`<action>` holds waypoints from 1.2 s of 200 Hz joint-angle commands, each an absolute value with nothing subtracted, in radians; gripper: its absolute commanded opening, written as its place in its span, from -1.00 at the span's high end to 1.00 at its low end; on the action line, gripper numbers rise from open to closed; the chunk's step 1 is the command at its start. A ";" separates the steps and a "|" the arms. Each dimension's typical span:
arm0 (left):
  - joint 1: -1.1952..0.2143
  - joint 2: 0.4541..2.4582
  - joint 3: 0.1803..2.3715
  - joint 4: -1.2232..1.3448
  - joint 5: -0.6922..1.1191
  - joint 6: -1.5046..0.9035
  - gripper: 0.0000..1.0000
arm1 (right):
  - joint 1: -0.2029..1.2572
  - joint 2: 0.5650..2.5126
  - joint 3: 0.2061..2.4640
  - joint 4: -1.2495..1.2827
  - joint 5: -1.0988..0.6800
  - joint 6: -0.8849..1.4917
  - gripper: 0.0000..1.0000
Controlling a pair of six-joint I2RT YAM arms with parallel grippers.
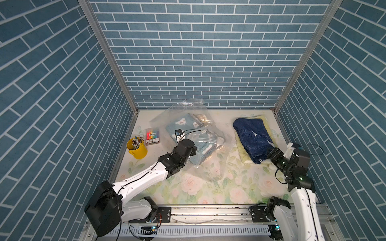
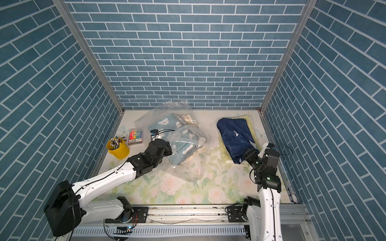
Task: Take the blanket out of the vacuum bag
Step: Place the blanket at the center of the board.
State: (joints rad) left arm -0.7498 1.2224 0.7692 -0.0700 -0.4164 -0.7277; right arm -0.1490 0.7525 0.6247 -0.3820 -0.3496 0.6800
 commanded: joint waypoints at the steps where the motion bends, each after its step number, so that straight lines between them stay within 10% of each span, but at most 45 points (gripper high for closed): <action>1: -0.737 1.209 0.753 -0.069 -0.413 -0.724 1.00 | 0.053 1.008 0.818 -0.350 -0.202 0.509 -0.32; 90: -0.731 1.209 0.776 -0.123 -0.399 -0.725 1.00 | 0.286 2.050 1.732 -0.564 0.309 0.078 -0.57; 174: -0.729 1.238 0.781 -0.127 -0.398 -0.708 1.00 | 0.321 2.116 1.654 -0.470 0.312 0.020 -0.52; 240: -0.730 1.253 0.793 -0.132 -0.399 -0.701 1.00 | 0.318 2.085 1.639 -0.394 0.375 0.077 0.85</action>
